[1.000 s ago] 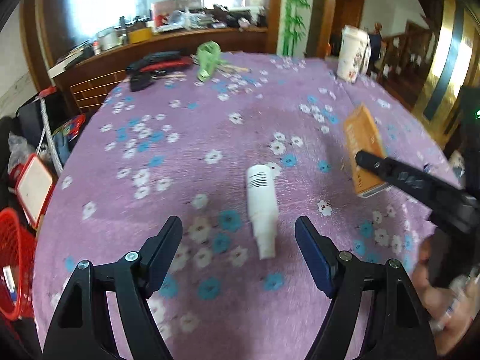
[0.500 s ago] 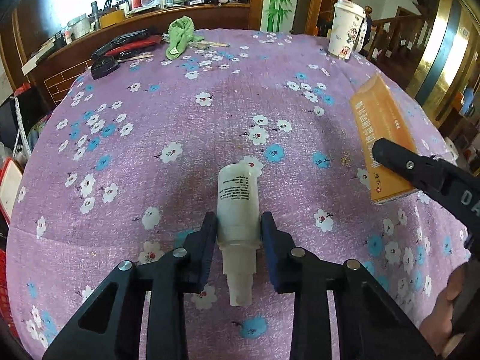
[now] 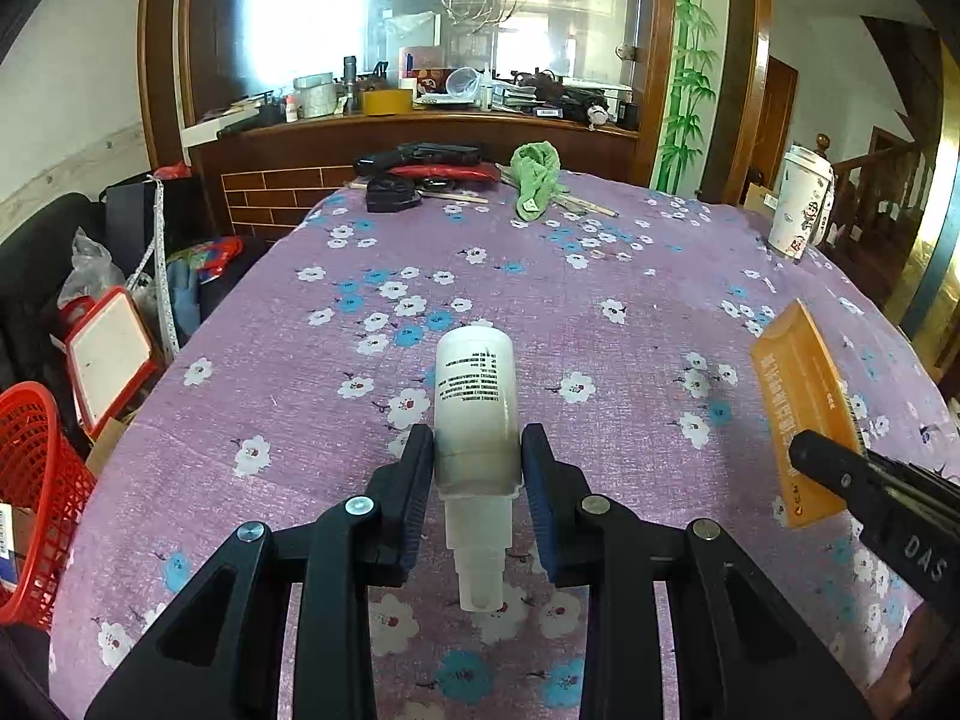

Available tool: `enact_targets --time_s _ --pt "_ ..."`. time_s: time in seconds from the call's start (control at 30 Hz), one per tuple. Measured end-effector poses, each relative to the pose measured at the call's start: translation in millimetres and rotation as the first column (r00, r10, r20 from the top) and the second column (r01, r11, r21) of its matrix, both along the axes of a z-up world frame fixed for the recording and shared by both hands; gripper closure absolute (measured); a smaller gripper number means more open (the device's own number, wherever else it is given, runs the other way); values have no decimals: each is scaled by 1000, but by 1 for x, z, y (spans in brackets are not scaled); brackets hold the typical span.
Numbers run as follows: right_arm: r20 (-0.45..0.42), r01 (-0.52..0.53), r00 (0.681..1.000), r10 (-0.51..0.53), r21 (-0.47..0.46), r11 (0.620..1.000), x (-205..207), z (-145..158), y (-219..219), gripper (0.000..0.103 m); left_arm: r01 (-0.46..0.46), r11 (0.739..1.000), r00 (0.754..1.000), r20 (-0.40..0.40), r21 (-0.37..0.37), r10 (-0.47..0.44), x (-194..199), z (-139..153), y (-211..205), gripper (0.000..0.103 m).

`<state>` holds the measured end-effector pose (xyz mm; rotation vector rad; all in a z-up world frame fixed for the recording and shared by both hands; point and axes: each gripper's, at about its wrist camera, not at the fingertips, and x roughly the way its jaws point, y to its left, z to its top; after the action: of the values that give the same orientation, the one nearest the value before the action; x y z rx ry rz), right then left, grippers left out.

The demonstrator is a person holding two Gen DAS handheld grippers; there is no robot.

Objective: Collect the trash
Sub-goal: 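Grasp the white spray bottle with the left tool, regrasping it upright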

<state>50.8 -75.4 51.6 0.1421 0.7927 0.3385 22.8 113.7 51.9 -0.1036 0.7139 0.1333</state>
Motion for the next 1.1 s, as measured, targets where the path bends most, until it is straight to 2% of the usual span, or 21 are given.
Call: enact_targets --time_s 0.1,0.33,0.83,1.1 --pt "5 -24 1000 24 -1 1000 -3 -1 5 78 9 1000 1000 3 -14 -9 1 0 3 74" --pt "1 -63 998 63 -17 998 -7 -4 16 78 6 1000 1000 18 19 -6 -4 2 0 74" --pt "29 -40 999 42 -69 997 -12 -2 18 78 3 998 1000 30 58 -5 -6 2 -5 74" --pt "34 -31 999 34 -79 996 -12 -1 19 78 14 1000 1000 -7 21 -14 -1 -5 0 74"
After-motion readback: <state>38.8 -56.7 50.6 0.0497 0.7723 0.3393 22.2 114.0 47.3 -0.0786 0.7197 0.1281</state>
